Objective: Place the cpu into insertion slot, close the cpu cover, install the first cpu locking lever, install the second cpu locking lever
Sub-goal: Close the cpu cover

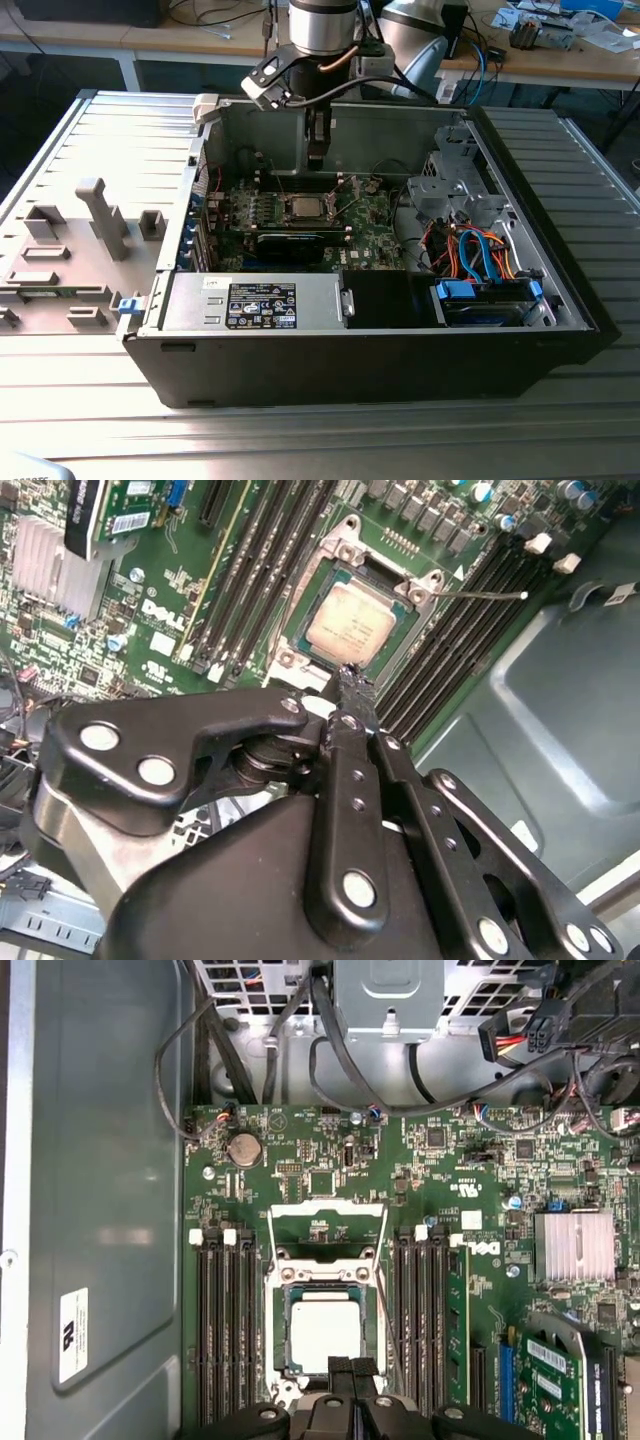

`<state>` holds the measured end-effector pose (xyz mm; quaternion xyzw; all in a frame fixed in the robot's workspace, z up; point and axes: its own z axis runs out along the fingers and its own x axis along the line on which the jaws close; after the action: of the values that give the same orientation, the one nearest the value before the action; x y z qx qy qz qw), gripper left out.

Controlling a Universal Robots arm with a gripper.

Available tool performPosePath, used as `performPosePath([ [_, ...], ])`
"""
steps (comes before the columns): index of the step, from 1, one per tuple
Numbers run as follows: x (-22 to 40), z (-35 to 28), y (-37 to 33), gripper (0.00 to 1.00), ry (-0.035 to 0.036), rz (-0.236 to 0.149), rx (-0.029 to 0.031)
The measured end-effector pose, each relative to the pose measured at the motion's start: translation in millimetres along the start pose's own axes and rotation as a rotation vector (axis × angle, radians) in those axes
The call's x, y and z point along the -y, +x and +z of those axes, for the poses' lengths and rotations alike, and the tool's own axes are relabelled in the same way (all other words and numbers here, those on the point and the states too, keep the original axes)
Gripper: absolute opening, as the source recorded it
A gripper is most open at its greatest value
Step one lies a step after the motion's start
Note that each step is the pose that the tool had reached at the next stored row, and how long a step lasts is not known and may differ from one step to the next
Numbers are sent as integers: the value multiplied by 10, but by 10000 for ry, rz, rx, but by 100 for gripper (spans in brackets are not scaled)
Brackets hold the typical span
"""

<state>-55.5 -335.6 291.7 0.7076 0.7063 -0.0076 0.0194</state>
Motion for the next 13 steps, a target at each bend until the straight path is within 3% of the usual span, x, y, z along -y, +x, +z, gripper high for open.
performPosePath([
  [2,-35,0,-11,11,1,1,2],
  [13,-383,8,-23,11,21,0,0],
])
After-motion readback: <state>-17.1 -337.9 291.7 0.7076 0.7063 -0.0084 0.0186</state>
